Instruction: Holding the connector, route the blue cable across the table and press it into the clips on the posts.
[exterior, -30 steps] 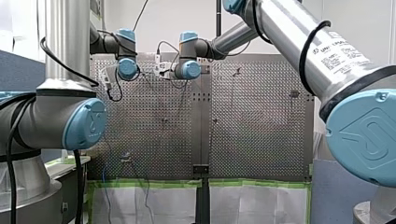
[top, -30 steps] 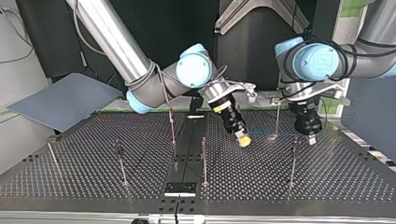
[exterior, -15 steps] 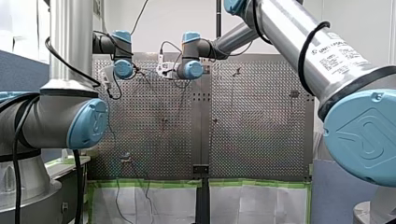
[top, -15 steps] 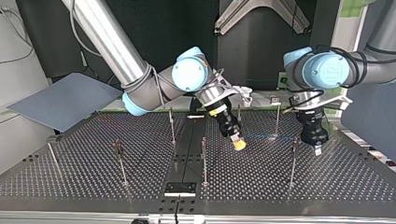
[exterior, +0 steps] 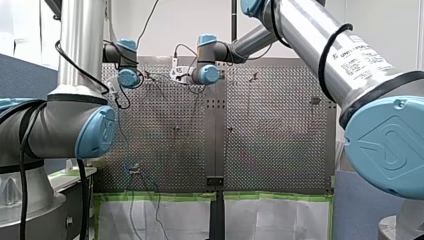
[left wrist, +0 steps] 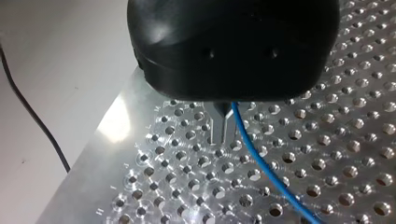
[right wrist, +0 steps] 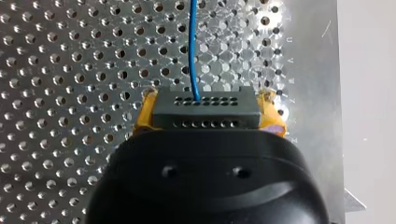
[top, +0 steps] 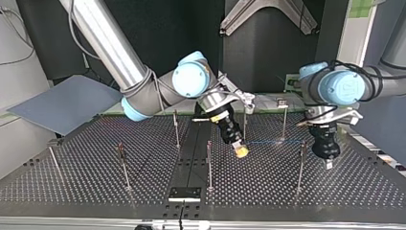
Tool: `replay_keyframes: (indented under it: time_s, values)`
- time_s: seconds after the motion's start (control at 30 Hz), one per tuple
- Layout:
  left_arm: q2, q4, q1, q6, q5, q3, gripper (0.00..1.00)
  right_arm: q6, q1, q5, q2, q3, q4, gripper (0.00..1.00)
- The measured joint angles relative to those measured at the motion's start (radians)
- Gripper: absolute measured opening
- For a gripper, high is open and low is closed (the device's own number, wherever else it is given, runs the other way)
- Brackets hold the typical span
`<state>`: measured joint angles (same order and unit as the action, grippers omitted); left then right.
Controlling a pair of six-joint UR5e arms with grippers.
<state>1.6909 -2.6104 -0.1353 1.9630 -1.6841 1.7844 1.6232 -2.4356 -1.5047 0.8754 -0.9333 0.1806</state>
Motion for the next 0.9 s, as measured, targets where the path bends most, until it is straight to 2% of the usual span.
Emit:
replay_keyframes:
  time_s: [0.27, 0.4, 0.5, 0.73, 0.77, 0.8, 0.83, 0.87, 0.9]
  values:
    - [0.039, 0.022, -0.03, 0.034, 0.064, -0.014, 0.0, 0.001, 0.011, -0.002, 0.0, 0.0, -0.001, 0.0]
    - [0.049, 0.024, -0.038, 0.047, 0.091, -0.027, 0.0, 0.001, 0.019, -0.018, 0.0, 0.0, -0.001, 0.0]
    - [0.05, 0.023, -0.045, 0.053, 0.1, -0.032, 0.0, 0.002, 0.023, -0.027, 0.0, 0.0, -0.001, 0.0]
    - [0.051, 0.031, -0.06, 0.066, 0.11, -0.034, 0.0, 0.002, 0.025, -0.021, 0.0, 0.0, -0.002, 0.0]
    - [0.051, 0.032, -0.062, 0.067, 0.112, -0.034, 0.2, 0.002, 0.025, -0.02, 0.0, 0.0, -0.002, 0.0]
    - [0.051, 0.033, -0.063, 0.069, 0.114, -0.034, 0.33, 0.002, 0.025, -0.018, 0.0, 0.0, -0.002, 0.0]
    - [0.051, 0.033, -0.064, 0.07, 0.115, -0.034, 0.33, 0.002, 0.025, -0.017, 0.0, 0.0, -0.002, 0.0]
    - [0.051, 0.032, -0.063, 0.07, 0.115, -0.034, 0.46, 0.002, 0.025, -0.016, 0.0, 0.0, -0.002, 0.0]
    - [0.051, 0.029, -0.063, 0.071, 0.116, -0.034, 0.69, 0.002, 0.025, -0.015, 0.0, 0.0, -0.003, 0.0]
